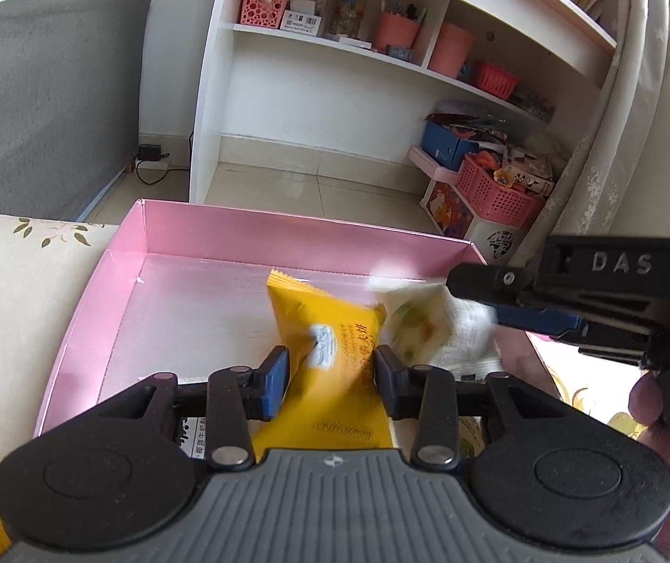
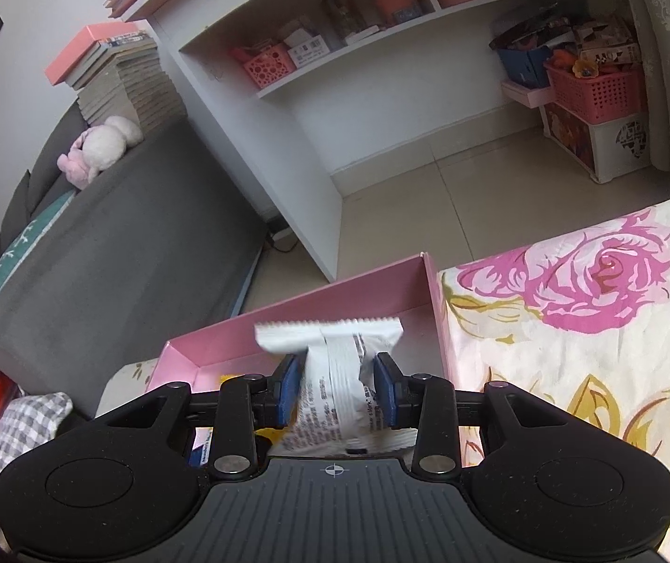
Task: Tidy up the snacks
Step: 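Lift both packets into the pink box and open both tools, then withdraw both open tools from the box back over the pile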
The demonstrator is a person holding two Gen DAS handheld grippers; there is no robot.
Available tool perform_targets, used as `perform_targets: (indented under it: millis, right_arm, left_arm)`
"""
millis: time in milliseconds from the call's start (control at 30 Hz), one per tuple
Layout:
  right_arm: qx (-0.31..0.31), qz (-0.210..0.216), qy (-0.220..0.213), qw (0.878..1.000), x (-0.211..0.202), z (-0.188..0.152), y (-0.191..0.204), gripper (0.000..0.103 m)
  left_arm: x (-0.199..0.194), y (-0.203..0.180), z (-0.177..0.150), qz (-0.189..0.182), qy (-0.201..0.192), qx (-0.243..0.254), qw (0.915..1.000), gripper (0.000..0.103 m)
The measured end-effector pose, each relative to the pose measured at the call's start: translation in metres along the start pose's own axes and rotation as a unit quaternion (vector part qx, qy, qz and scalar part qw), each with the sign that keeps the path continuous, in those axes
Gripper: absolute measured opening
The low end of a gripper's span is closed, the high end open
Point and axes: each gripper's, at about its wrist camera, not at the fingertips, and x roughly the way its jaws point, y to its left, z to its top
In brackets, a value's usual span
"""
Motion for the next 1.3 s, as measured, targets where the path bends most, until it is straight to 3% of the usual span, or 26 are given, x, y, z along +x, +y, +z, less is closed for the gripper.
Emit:
perform_targets:
  millis: [100,267,500,967,1133,1300]
  right_arm:
    - [0.000,0.005,-0.004,1.000,-0.005,0.002,0.002,0.058]
    - [-0.007,-0.004,0.000,1.000,-0.013,0.003,0.008,0.068]
    - [-0.020,-0.015,0.007,1.000,-0.037,0.003,0.019,0.085]
    - [-0.032,-0.036,0.029,0.998,-0.091,-0.022,0.038,0.094]
    - [-0.048,-0.043,0.047,0.997,-0.109,-0.039,0.047,0.097]
    - [-0.085,-0.048,0.058,0.993,-0.120,-0.066,0.059,0.098]
  left_arm:
    - [0.000,-0.003,0.000,0.008,0.005,0.006,0.9999,0.054]
    - [-0.007,-0.004,0.001,0.011,0.009,0.014,0.9998,0.072]
    - [-0.025,-0.008,-0.001,0.013,0.013,0.023,0.9996,0.084]
    - [-0.073,-0.001,-0.010,0.031,0.030,0.043,0.9981,0.102]
    - [-0.093,0.006,-0.022,0.053,0.050,0.062,0.9954,0.102]
    - [-0.107,0.021,-0.036,0.055,0.069,0.045,0.9951,0.103]
